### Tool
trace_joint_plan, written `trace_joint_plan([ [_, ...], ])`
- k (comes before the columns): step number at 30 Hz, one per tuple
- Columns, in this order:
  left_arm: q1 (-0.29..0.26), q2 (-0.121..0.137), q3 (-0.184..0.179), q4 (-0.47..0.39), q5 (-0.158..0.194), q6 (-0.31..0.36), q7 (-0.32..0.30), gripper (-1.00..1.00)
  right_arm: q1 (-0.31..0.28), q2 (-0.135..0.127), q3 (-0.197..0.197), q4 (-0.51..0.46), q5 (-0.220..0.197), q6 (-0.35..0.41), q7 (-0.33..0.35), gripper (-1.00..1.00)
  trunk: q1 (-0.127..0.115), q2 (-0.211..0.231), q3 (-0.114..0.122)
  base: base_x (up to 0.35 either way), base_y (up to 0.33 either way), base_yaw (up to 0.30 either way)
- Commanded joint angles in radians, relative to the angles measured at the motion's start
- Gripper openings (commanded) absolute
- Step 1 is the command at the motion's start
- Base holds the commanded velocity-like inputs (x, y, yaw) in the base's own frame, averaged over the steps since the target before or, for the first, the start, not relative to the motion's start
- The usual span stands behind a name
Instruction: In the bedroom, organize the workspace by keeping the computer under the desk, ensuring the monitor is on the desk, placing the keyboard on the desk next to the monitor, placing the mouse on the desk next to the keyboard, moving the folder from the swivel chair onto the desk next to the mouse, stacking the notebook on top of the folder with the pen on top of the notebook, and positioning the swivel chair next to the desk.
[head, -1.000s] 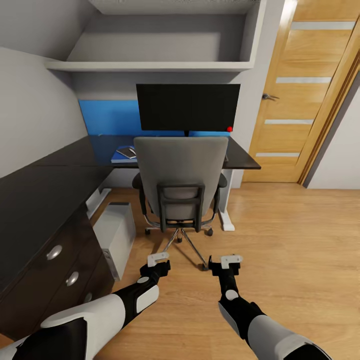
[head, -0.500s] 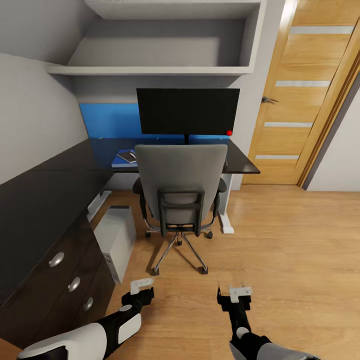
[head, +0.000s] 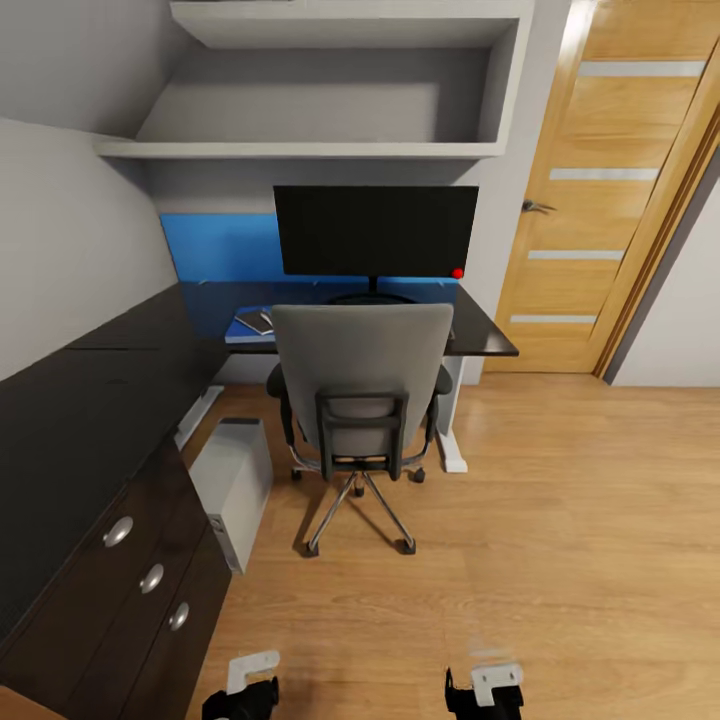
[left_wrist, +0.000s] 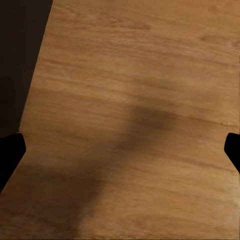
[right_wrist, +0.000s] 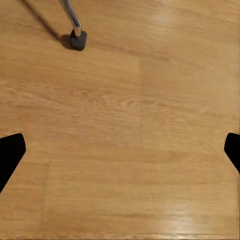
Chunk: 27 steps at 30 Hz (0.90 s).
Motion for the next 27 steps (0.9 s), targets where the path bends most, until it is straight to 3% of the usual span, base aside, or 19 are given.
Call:
trace_joint_plan([
  [1, 0.007, 0.007, -0.009, -0.003, 0.006, -0.004, 0.006, 1.00, 0.010, -0.001, 0.009, 0.002, -0.003, -0.003, -0.005, 1.00, -0.004, 0.007, 0.002, 0.000, 0.000, 0.000],
  [6, 0.080, 0.040, -0.009, -0.003, 0.006, -0.006, 0.003, 1.00, 0.066, -0.018, 0.006, 0.001, -0.003, -0.003, -0.006, 1.00, -0.023, 0.042, 0.018, 0.000, 0.000, 0.000],
  [14, 0.176, 0.054, -0.009, -0.003, 0.005, -0.021, -0.001, 1.00, 0.088, -0.031, 0.006, 0.001, -0.003, -0.003, -0.005, 1.00, -0.054, 0.098, 0.043, 0.000, 0.000, 0.000],
  [23, 0.196, 0.055, -0.011, 0.030, 0.004, -0.044, -0.007, 1.00, 0.090, -0.033, 0.006, 0.001, -0.003, -0.003, -0.005, 1.00, -0.088, 0.161, 0.071, 0.000, 0.000, 0.000],
  [27, 0.198, 0.056, -0.010, 0.083, 0.004, -0.047, -0.098, 1.00, 0.090, -0.033, 0.006, 0.001, -0.003, -0.003, -0.005, 1.00, -0.104, 0.189, 0.084, 0.000, 0.000, 0.000],
])
